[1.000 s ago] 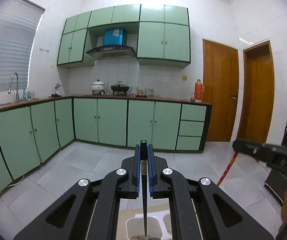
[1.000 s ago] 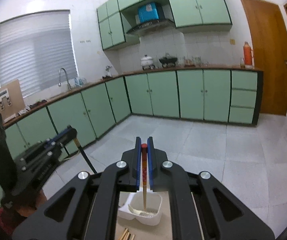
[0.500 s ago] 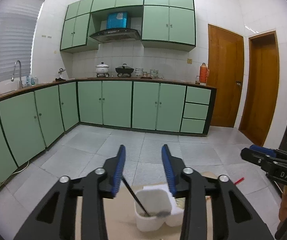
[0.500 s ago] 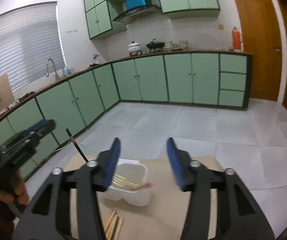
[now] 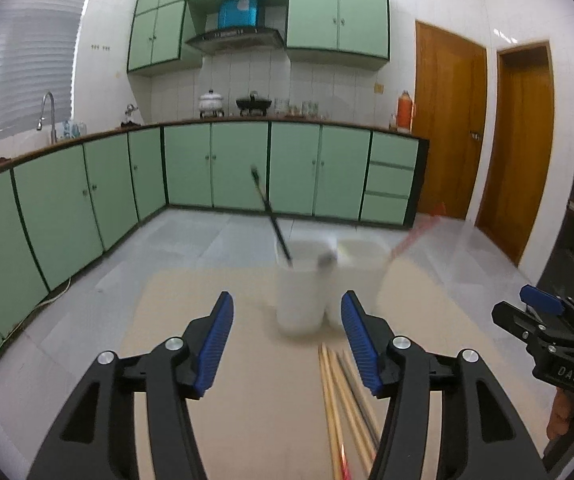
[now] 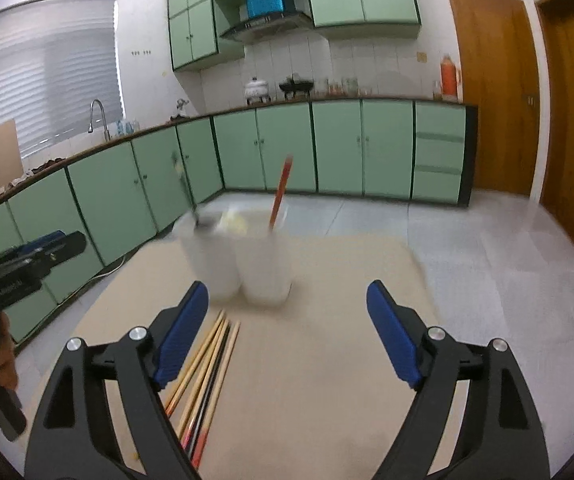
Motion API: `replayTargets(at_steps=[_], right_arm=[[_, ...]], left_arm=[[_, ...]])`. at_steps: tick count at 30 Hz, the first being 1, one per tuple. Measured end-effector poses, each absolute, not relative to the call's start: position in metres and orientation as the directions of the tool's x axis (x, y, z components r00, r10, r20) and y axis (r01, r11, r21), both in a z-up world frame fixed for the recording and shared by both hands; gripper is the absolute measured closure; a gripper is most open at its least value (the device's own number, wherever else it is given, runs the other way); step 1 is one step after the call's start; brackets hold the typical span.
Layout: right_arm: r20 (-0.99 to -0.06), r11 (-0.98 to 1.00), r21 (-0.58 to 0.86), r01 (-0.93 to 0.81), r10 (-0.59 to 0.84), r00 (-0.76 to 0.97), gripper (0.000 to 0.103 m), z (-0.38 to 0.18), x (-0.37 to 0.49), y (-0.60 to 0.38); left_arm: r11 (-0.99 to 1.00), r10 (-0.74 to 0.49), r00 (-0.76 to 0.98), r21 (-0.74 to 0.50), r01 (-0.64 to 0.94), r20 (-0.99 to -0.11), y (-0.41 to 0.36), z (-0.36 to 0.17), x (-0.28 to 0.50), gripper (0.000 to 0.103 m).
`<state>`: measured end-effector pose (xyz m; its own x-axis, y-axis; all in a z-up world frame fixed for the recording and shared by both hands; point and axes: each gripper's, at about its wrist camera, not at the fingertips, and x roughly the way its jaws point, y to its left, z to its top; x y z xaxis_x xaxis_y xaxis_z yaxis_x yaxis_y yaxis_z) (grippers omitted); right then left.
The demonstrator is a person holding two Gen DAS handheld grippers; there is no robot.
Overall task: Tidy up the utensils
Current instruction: 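Open the right gripper and withdraw it from the holder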
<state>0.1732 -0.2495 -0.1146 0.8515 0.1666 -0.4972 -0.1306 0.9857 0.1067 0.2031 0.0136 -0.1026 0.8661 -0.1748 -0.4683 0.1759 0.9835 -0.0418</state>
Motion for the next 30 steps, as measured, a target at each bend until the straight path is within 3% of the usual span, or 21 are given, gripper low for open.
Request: replayTargets(at_steps=[5, 14, 20, 30], right_arm=[[-0.504, 0.991, 0.096, -0.098, 0.133, 0.854, 0.024, -0.153, 0.134, -0.238], [-0.570, 0.991, 0.086, -0.102, 0.133, 0.811, 0.039, -0.198, 0.100, -0.211], [-0.610, 0.986, 0.004, -0.169, 0.136, 0.780, 0.045, -0.212, 0.086, -0.189], [-0.664, 0.978, -0.035, -0.205, 0.131, 0.737, 0.046, -0.228, 0.082, -0.179]], left_arm=[[0.984, -0.159, 0.856, -0.007, 0.179, -0.493, 0.016, -0.143, 0.168, 0.048], [0.988, -0.145, 0.842, -0.028, 0.153, -0.519, 0.025, -0.186, 0.127, 0.048], [0.990, -0.135, 0.840, -0.037, 0.136, -0.526, 0.033, -0.190, 0.114, 0.048], [0.990, -0.139, 0.834, -0.056, 0.128, -0.534, 0.037, -0.191, 0.106, 0.048]])
